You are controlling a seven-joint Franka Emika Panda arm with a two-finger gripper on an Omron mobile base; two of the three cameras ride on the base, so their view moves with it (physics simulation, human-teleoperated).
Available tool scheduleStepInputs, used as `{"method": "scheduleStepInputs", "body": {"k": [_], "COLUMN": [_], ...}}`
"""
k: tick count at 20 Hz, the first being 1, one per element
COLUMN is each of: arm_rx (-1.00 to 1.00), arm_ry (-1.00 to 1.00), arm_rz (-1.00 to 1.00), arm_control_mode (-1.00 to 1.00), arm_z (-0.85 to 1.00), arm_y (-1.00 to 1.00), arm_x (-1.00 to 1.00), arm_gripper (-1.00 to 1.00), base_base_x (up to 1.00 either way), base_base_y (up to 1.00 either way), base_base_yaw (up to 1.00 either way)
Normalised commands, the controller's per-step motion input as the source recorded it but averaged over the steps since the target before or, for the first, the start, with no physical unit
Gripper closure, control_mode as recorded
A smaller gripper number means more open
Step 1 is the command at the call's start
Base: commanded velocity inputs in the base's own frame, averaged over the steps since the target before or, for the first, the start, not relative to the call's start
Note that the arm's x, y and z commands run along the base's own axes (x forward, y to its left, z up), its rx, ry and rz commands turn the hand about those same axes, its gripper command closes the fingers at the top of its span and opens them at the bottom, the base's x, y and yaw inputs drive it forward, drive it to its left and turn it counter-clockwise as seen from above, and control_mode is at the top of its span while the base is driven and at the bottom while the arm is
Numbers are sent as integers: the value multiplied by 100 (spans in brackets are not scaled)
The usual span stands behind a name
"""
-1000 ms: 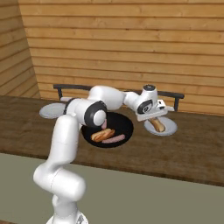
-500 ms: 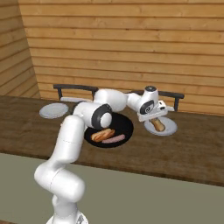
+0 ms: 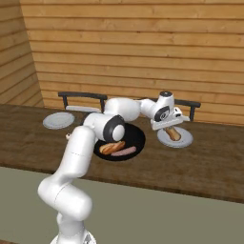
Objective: Place one bun and one sausage from the bowl on each plate.
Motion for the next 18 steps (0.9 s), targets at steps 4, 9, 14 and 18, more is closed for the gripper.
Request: {"method": "scheduleStepInputs", "body": {"k": [4, 9, 14, 18], "arm_rx": [0, 0, -1, 0], "arm_ry": [0, 0, 0, -3], "arm_rz": [0, 0, 0, -6], "arm_control_mode": [-100, -100, -100, -100], "arm_z": [0, 0, 4, 25], "arm_y": [0, 0, 6, 48], "arm_x": [0, 0, -16, -85], "arm_gripper": [-100, -100, -100, -100], "base_base_x": [0, 0, 0, 0], "base_base_y": [0, 0, 0, 0], "base_base_yaw": [0, 0, 0, 0]}}
